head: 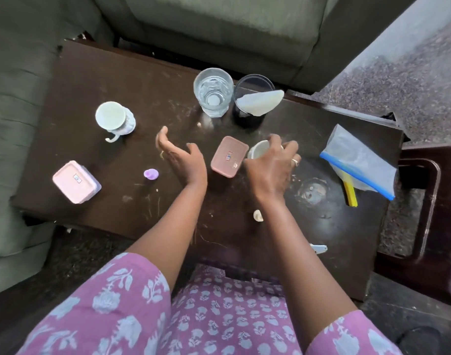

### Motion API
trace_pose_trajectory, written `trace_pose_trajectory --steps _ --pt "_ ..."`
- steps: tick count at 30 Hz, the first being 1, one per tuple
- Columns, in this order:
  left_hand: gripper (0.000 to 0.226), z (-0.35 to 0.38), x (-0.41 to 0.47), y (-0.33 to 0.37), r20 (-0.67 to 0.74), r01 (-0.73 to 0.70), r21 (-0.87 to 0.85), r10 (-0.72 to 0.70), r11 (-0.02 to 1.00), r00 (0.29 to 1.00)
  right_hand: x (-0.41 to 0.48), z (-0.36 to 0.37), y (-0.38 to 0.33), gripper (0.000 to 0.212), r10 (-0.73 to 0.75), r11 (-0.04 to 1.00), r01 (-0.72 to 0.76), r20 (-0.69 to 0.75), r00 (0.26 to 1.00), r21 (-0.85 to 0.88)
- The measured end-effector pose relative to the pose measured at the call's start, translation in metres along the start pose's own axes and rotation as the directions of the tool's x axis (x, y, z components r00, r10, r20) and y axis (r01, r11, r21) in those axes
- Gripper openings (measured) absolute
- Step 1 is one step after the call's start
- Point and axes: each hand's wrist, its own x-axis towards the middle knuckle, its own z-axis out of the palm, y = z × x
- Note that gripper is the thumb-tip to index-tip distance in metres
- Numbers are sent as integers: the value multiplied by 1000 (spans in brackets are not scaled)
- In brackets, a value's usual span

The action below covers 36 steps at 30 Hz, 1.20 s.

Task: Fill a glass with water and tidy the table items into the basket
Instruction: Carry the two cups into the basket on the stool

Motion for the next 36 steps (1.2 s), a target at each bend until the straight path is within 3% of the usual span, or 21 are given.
trace_pose_trajectory --steps 5,9,14,17,20,28,36 --pt "59 -23 57 -10 -172 -35 83 49 996 984 -17 27 -57 49 -219 976 218 149 964 22" --pt "67 -41 98 -26 -171 100 214 -63 972 983 -21 51 -93 41 -318 947 318 225 921 38" --pt "98 -53 139 -40 -11 193 410 -207 892 978 -16 76 -118 41 -390 918 391 313 866 63" --pt "102 -55 151 -44 111 154 484 -234 861 966 -10 88 -123 51 -409 906 419 362 837 55" --pt "98 -55 156 -47 131 124 519 -223 846 966 -6 97 -123 59 -412 898 439 405 816 29" --pt "73 -53 160 -45 76 155 478 -217 865 973 -7 106 -110 55 -473 860 507 443 762 46" --pt "72 -55 133 -32 143 2 257 -40 967 989 -6 91 -91 72 -492 868 479 359 793 132"
